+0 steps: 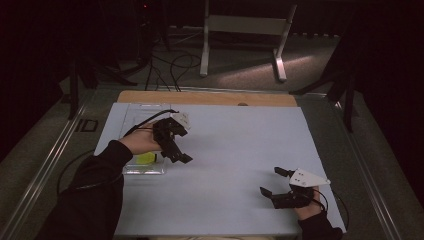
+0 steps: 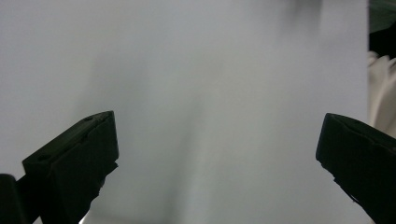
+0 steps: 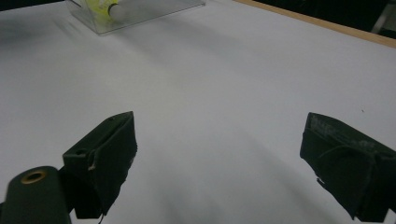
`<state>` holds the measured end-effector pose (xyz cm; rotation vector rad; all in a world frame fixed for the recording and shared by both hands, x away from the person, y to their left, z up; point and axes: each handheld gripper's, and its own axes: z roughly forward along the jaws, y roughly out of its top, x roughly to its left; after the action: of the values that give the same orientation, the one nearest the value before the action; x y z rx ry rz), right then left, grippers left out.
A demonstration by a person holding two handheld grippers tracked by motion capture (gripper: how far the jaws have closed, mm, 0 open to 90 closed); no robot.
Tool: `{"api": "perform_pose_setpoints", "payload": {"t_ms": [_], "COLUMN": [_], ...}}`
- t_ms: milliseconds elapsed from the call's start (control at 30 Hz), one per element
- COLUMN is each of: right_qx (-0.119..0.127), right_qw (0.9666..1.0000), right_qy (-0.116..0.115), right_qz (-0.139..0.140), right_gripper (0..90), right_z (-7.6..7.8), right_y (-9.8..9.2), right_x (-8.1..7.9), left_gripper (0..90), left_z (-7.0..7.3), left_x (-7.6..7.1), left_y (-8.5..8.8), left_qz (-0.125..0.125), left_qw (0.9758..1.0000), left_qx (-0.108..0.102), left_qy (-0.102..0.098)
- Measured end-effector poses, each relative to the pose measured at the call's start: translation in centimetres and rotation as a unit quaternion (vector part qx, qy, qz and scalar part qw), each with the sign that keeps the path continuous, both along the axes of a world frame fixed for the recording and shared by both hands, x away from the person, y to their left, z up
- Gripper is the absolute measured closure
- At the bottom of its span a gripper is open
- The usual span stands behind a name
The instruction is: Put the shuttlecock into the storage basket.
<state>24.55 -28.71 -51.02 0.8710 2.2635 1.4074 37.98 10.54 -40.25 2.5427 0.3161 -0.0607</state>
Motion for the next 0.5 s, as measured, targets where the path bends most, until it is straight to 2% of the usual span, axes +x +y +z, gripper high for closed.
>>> {"api": "perform_pose_setpoints", "payload": {"t_ms": [200,233,300,500], "right_qx": [0.000,0.000,0.001,0.000], "right_qw": [1.0000,1.0000,1.0000,1.0000], "right_qy": [-0.001,-0.001,0.000,-0.001], "right_qz": [0.001,0.002,0.003,0.002], "right_gripper": [10.8,10.8,10.9,10.9], "right_z": [0.0,0.0,0.0,0.0], "right_y": [0.0,0.0,0.0,0.0], "right_x": [0.0,0.0,0.0,0.0], "left_gripper": [0.2,0.2,0.2,0.2], "left_z": [-1.1,-1.3,-1.5,-2.3], "left_x": [-0.4,-0.4,-0.5,-0.9], "left_y": [-1.7,-1.9,-2.2,-2.7], "left_qz": [-0.008,-0.005,-0.003,0.015], "left_qw": [1.0000,1.0000,1.0000,0.9995], "left_qx": [0.003,0.002,-0.008,-0.025], "left_qy": [-0.001,-0.006,-0.001,-0.007]}}
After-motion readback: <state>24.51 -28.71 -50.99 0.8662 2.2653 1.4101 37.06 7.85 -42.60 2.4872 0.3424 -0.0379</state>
